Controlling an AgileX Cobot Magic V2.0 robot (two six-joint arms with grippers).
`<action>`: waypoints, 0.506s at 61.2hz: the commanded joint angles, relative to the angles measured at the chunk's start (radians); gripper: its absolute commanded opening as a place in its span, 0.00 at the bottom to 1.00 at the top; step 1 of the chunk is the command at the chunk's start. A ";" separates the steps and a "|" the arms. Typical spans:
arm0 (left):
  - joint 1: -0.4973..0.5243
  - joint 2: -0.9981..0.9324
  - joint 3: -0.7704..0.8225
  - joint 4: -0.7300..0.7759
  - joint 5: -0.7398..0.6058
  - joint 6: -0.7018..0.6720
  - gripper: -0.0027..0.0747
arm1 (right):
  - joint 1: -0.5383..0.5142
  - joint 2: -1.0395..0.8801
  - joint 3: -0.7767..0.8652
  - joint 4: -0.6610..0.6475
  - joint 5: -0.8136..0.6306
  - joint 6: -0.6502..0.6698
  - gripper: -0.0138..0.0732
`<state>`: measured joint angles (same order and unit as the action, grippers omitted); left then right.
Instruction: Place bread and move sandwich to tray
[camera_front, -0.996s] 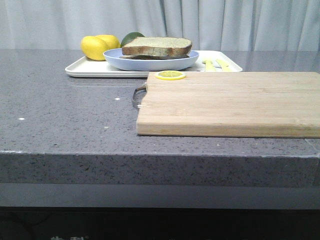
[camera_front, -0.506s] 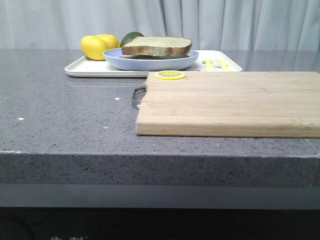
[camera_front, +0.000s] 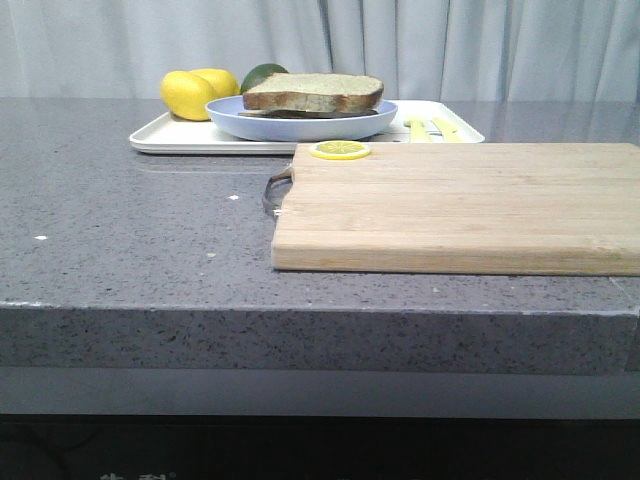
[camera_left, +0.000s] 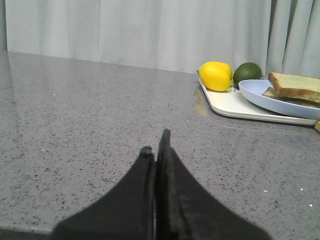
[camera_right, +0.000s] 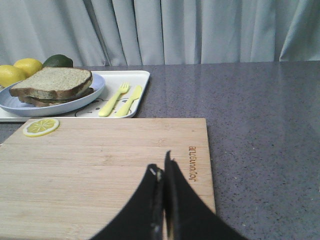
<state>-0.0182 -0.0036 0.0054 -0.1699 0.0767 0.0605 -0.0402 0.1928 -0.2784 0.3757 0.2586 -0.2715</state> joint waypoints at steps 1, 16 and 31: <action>0.001 -0.023 -0.001 -0.005 -0.086 -0.004 0.01 | -0.003 0.008 -0.027 0.002 -0.074 -0.008 0.09; 0.001 -0.023 -0.001 -0.005 -0.086 -0.004 0.01 | -0.003 0.008 -0.027 0.002 -0.074 -0.008 0.09; 0.001 -0.023 -0.001 -0.005 -0.086 -0.004 0.01 | 0.023 0.008 -0.027 0.003 -0.074 -0.008 0.09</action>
<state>-0.0182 -0.0036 0.0054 -0.1699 0.0767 0.0605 -0.0206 0.1908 -0.2784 0.3757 0.2586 -0.2715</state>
